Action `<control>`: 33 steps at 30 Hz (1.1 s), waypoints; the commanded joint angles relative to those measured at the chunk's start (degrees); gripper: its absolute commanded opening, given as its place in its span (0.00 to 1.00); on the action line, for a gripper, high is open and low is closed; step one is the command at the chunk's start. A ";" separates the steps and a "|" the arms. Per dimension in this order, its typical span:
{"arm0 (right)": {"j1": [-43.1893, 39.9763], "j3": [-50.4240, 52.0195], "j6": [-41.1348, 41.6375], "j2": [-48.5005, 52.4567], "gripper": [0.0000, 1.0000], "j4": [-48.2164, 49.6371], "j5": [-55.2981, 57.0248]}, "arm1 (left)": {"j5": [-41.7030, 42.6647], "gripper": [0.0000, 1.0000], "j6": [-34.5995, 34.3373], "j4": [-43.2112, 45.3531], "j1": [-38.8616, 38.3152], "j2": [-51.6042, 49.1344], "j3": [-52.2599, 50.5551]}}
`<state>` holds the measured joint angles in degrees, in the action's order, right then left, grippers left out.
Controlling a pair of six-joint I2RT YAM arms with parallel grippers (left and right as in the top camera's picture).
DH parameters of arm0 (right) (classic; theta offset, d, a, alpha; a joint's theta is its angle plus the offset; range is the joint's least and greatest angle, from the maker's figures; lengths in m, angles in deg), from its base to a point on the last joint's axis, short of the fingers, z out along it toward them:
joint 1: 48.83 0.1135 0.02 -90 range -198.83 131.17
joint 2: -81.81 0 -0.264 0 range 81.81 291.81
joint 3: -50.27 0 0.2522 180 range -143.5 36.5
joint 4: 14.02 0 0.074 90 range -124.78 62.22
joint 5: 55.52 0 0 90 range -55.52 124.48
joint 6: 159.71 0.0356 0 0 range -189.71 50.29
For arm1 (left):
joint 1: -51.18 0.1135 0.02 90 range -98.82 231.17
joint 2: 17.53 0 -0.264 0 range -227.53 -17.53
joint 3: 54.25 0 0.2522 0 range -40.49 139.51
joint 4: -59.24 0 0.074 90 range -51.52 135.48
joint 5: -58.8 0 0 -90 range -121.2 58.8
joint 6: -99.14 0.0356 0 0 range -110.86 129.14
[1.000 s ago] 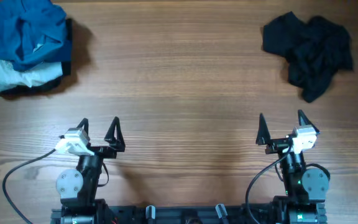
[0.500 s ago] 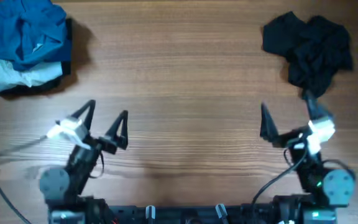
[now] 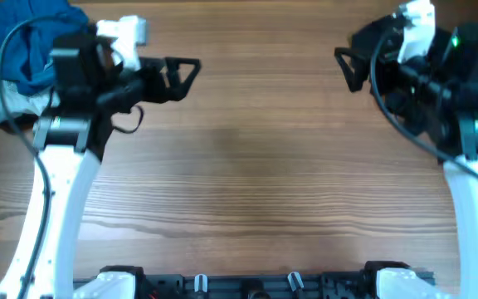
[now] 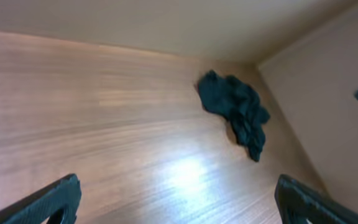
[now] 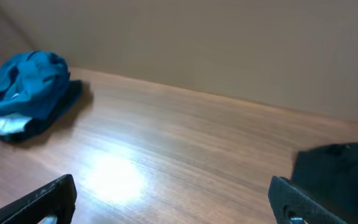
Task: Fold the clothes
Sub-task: 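Reach the right gripper to the crumpled black shirt and grasp it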
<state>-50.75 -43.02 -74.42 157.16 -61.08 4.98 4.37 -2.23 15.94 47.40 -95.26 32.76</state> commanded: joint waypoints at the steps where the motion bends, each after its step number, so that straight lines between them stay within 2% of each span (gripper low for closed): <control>1: 0.17 -3.80 -1.22 4.46 1.00 -0.52 -7.15 | -8.48 1.00 5.44 -9.14 -5.51 -6.82 10.32; 8: 0.13 -3.32 -0.92 6.64 1.00 -3.72 -5.42 | -8.61 1.00 4.96 -10.01 -10.23 -10.69 11.19; 13: -0.15 -3.34 16.85 8.46 0.98 -4.17 20.02 | -8.44 1.00 4.96 -9.75 -10.62 -10.67 11.19; 17: -3.28 -3.54 19.96 8.46 0.96 -0.61 29.22 | -8.48 1.00 4.96 -9.55 -10.75 -10.95 11.19; 21: -10.47 -3.50 21.44 10.01 0.94 3.39 31.41 | -8.50 1.00 4.96 -11.58 -10.75 -13.07 11.19; 26: -18.49 -3.50 21.40 17.35 0.94 3.56 28.57 | -8.44 1.00 4.96 -11.67 -11.54 -16.52 11.17; 33: -22.97 -3.50 21.22 27.85 0.96 6.36 26.86 | -9.05 1.00 4.98 -8.66 -15.21 -18.73 11.17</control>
<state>-72.60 -45.89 -53.87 181.64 -56.38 33.02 -3.96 1.59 5.85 33.85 -113.49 42.92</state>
